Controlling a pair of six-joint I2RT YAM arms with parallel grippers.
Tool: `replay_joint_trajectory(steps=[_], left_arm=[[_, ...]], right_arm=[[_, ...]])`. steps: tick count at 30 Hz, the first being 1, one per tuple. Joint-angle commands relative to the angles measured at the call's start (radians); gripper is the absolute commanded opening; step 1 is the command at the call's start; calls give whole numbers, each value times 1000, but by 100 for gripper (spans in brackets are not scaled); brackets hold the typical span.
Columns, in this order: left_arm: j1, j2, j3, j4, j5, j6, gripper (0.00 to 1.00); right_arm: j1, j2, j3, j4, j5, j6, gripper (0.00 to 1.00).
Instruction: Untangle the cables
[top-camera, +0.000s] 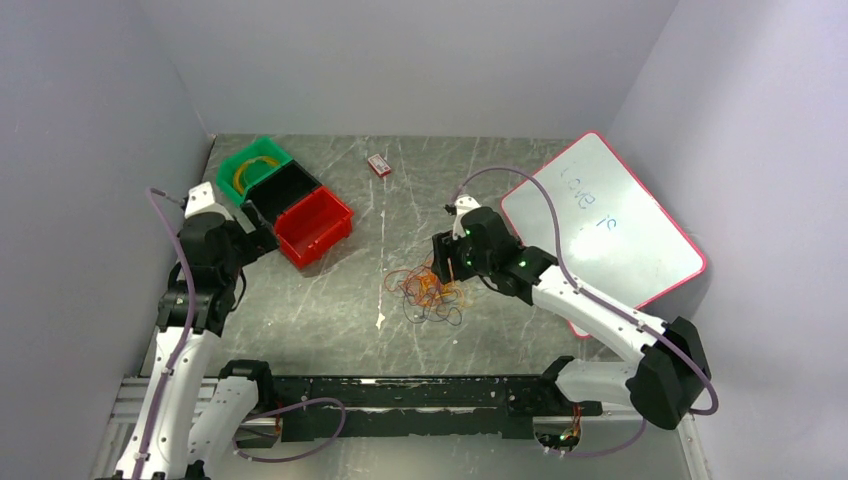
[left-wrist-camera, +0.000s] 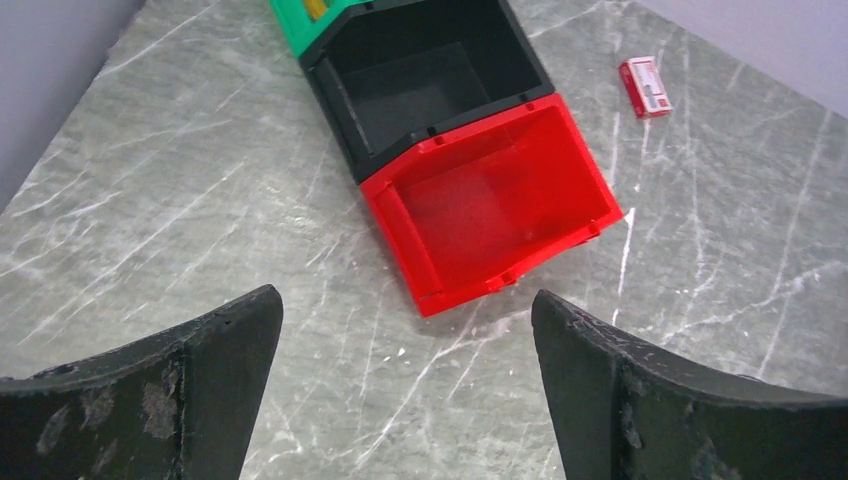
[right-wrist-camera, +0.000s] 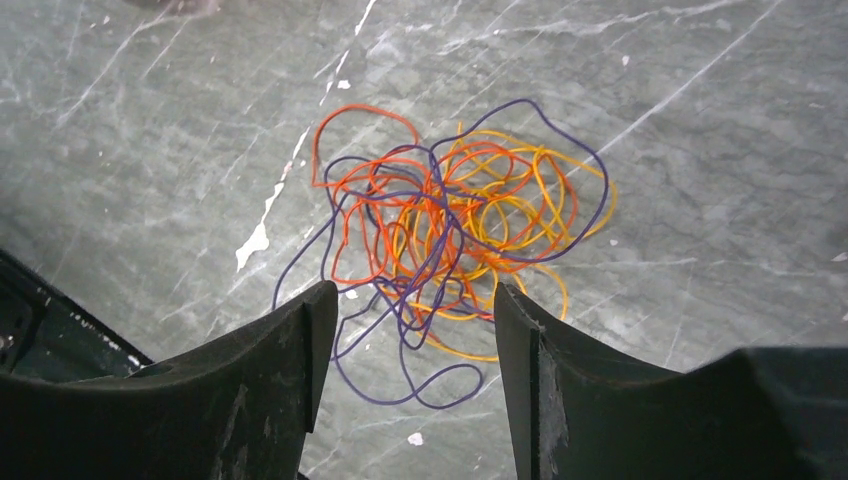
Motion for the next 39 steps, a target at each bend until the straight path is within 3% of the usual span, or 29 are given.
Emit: replay_joint_trajectory(steps=[1,4,10,16,22,33,39], left_arm=[[11,11,-22,96,129,34,99],[11,97,-5,123,229,99,99],[11,381,162,47,248,183,98],[-21,519,184,131,401,202,97],[-189,712,277,118,313,205,99],[-310,1032,497,134,269,208,99],[-347,1192,658,148,318,210,99]], right_arm=[[5,-32,-25,-14,-44,21,63],[5,-66,-37,-22,-16,31,63],[5,-113,-94,27,-74,66,63],[6,-157,-151,60,-93,90,63],[6,-185,-186,57,-98,78,63],[7,-253,-226,53,-101,81,64],[6,-275,-235,37,-94,79,64]])
